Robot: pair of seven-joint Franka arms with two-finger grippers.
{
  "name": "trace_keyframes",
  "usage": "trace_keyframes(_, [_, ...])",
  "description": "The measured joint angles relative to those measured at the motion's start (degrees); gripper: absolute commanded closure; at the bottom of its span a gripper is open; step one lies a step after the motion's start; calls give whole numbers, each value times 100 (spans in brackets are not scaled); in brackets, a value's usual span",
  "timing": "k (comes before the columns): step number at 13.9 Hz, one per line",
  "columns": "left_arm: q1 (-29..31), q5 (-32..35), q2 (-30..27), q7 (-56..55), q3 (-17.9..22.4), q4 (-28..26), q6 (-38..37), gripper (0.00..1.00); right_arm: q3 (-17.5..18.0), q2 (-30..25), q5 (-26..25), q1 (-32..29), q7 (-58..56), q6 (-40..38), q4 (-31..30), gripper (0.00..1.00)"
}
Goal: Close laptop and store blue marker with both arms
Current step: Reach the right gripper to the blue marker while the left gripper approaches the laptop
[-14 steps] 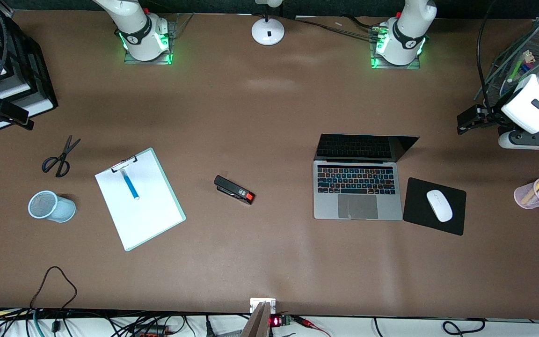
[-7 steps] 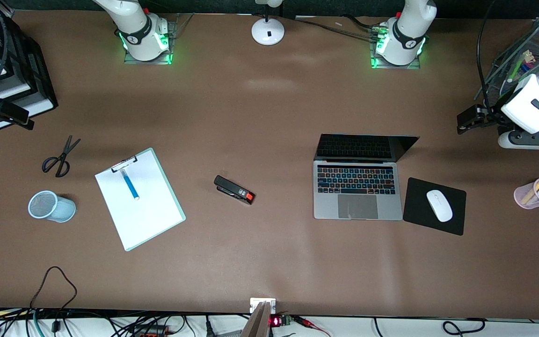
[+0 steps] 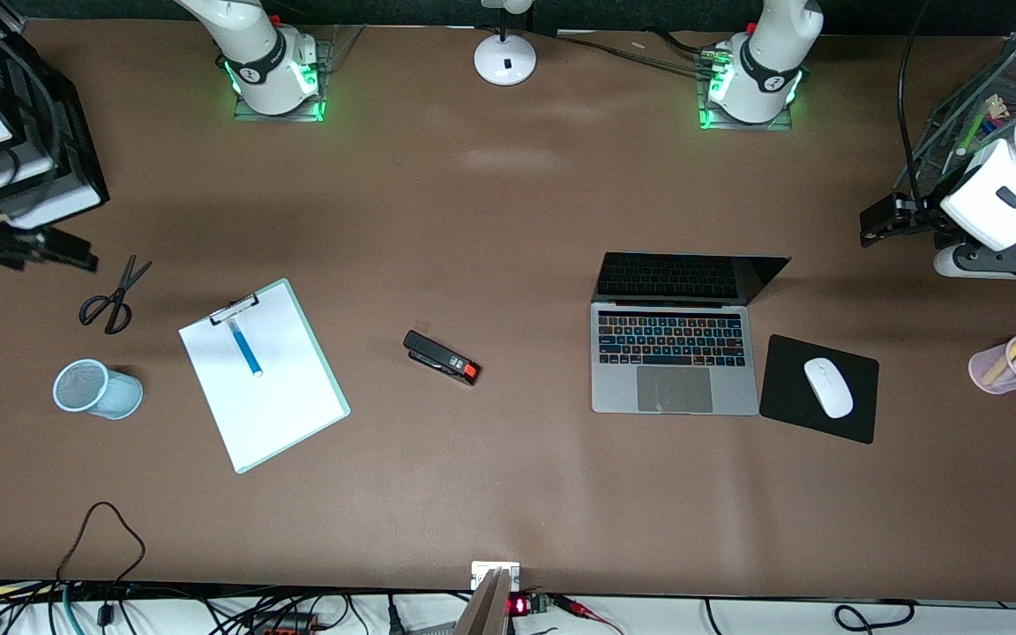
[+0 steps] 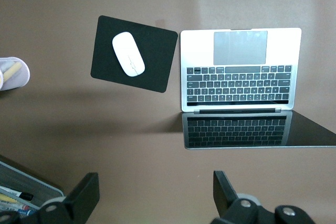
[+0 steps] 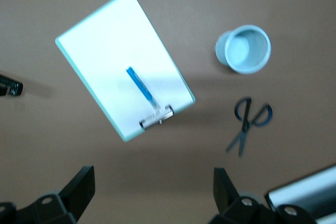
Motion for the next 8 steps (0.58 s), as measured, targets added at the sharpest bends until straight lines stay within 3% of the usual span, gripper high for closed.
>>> trace_keyframes(2, [0, 0, 47, 0, 0, 0, -33, 79, 19, 364, 7, 162, -265, 434, -30, 0])
trace_keyframes(4, [0, 0, 107, 0, 0, 0, -104, 95, 26, 783, 11, 296, -456, 853, -50, 0])
trace_keyframes(8, [-2, -3, 136, 0, -3, 2, -162, 100, 29, 1501, 11, 464, -570, 1375, -53, 0])
